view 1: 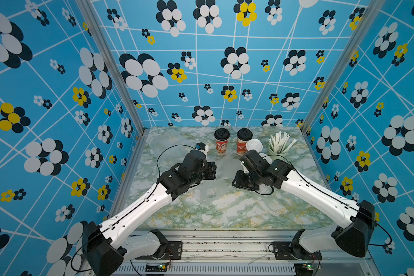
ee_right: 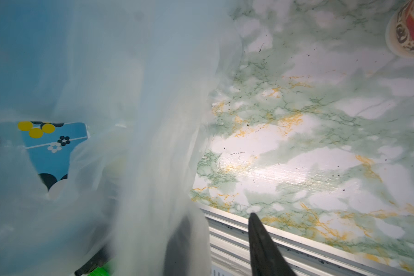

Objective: Pack milk tea into plastic carrier bags
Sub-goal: Pick up the plastic carrier bag from the center of the board.

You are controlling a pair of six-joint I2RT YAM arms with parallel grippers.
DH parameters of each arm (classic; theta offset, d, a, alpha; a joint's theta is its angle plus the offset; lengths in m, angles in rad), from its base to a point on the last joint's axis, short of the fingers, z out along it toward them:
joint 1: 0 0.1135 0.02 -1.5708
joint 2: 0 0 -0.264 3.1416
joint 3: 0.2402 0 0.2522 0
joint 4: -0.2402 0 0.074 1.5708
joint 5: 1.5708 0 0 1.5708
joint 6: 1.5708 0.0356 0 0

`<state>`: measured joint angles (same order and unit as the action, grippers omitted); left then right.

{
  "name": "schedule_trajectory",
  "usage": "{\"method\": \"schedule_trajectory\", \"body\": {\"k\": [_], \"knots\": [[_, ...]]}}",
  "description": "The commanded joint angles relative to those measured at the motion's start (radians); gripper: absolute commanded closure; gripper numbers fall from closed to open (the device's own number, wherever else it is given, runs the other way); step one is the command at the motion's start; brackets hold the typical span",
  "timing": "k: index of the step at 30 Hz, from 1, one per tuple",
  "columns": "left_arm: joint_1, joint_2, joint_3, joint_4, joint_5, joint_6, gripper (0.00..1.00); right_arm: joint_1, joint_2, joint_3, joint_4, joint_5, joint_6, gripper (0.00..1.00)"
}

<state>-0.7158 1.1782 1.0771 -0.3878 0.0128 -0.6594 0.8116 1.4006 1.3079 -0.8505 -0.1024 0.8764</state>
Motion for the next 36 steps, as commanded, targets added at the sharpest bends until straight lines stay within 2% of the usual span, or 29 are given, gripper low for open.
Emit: {"method": "schedule_trajectory", "body": {"k": [1,7,11,17,20,24,30,33,36], "knots": [[-0.009,-0.029,-0.021,0.015,-0.032,-0.019,1.00,0.009,-0.044,-0.007,0.017,-0.028,0.028,0.64],[-0.010,-0.043,-0.025,0.021,-0.026,-0.029,1.00,0.012,-0.062,-0.026,0.074,-0.098,0.054,0.81],[-0.010,-0.048,-0.026,0.028,-0.006,-0.042,1.00,0.012,-0.067,-0.024,0.080,-0.089,0.048,1.00],[-0.009,-0.068,-0.013,-0.021,0.020,-0.050,1.00,-0.009,-0.056,0.105,-0.075,0.027,-0.069,1.00],[-0.010,-0.088,-0.016,-0.056,0.026,-0.048,1.00,-0.046,-0.045,0.160,-0.135,0.014,-0.132,1.00],[-0.006,-0.087,0.013,-0.212,-0.032,-0.146,1.00,-0.086,-0.032,0.202,-0.198,0.002,-0.209,1.00],[-0.007,-0.088,-0.022,-0.201,0.035,-0.158,1.00,-0.109,0.008,0.209,-0.230,-0.016,-0.292,1.00],[-0.008,-0.085,-0.022,-0.216,0.042,-0.156,0.94,-0.114,0.024,0.188,-0.231,-0.005,-0.305,1.00],[-0.009,-0.082,-0.015,-0.225,0.050,-0.143,0.84,-0.114,0.026,0.153,-0.193,-0.034,-0.304,1.00]]}}
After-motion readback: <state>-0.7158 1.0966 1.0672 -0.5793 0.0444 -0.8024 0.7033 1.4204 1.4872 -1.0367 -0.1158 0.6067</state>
